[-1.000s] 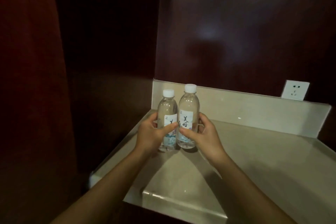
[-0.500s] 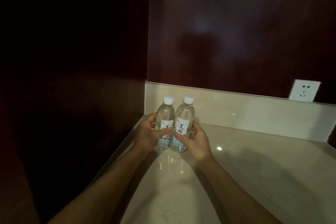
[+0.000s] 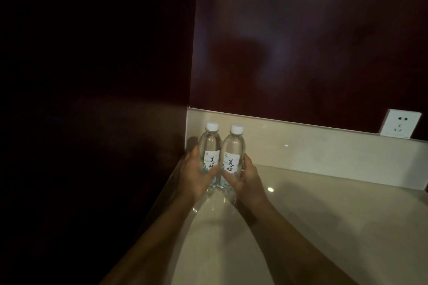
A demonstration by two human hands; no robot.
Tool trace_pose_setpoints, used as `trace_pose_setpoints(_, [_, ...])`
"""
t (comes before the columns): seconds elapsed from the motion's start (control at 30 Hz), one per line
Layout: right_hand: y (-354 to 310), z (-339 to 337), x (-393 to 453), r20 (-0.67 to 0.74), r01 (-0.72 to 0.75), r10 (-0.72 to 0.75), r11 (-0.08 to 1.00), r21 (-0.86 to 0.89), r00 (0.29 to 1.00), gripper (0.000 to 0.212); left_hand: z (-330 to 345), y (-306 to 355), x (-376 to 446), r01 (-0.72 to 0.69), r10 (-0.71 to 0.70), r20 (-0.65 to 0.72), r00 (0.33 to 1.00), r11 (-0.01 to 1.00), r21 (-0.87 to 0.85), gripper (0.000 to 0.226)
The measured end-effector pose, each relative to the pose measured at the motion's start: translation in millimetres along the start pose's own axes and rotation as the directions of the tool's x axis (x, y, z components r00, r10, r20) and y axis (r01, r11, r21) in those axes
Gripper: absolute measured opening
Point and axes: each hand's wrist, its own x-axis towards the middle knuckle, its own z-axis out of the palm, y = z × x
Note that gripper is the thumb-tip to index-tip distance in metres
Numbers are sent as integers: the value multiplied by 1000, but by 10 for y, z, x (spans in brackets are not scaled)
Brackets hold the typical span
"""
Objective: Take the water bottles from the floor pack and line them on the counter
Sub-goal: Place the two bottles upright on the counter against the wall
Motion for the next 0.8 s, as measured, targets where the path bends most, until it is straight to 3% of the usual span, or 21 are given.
trace_pose_setpoints(0.07, [52,13,-20,-3,22,-22,996,-91,1000,76,28,-53,1,8,-10,9,1000,974,227,71])
trace_pose_setpoints(0.13, [77,16,-61,-8,-13,12,987,-162,1000,74,39,-124,21,37,-47,26,999,949,312,69])
trace_pose_setpoints(0.23, [185,19,-38,-42,-61,53,974,-217,998,62,52,-179,59,69,-73,0,997,945,319,62])
trace_pose_setpoints(0.5, [286,92,153,-47,34,-53,940,-340,997,45,125,-246,120,45,-3,-112,994,926,375,61])
trace_pose_setpoints(0.8, [401,259,452,-67,35,-65,925,-378,996,40,232,-334,457,98,-78,-94,992,967,237,59])
